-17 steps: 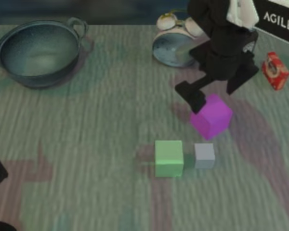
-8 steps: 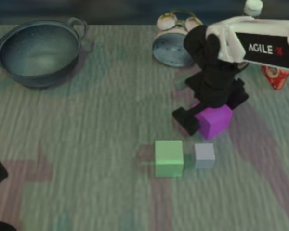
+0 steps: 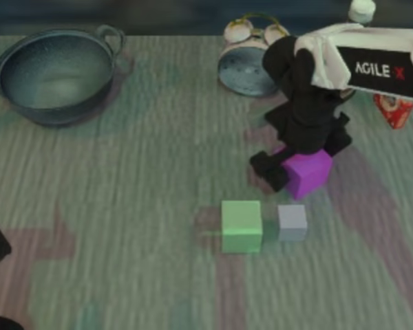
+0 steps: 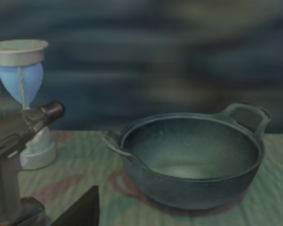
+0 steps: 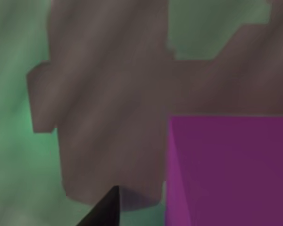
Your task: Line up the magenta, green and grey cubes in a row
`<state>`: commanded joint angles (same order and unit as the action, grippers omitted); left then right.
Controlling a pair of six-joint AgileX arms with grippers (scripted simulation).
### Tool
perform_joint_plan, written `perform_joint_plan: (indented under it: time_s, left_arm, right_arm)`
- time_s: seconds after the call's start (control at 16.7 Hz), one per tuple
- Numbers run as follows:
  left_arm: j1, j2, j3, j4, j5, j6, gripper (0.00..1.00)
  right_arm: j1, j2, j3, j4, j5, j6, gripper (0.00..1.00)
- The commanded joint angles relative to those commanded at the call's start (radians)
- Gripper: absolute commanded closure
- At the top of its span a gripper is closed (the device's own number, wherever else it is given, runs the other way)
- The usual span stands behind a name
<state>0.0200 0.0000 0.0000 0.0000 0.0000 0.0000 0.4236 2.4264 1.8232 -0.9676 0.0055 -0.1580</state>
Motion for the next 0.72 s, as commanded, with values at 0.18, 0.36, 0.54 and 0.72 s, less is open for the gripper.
perform_joint_plan:
  time_s: [0.18, 0.36, 0.54, 0.72]
  left_arm:
    - [0.0, 0.0, 0.0, 0.0, 0.0, 0.0, 0.0]
    - [0.0, 0.0, 0.0, 0.0, 0.0, 0.0, 0.0]
    - [0.0, 0.0, 0.0, 0.0, 0.0, 0.0, 0.0]
    - [0.0, 0.0, 0.0, 0.0, 0.0, 0.0, 0.0]
  right_arm:
    - [0.0, 0.0, 0.0, 0.0, 0.0, 0.0, 0.6]
    - [0.0, 0.0, 0.0, 0.0, 0.0, 0.0, 0.83]
    - [0.0, 0.0, 0.0, 0.0, 0.0, 0.0, 1.0]
    - [0.0, 0.0, 0.0, 0.0, 0.0, 0.0, 1.0]
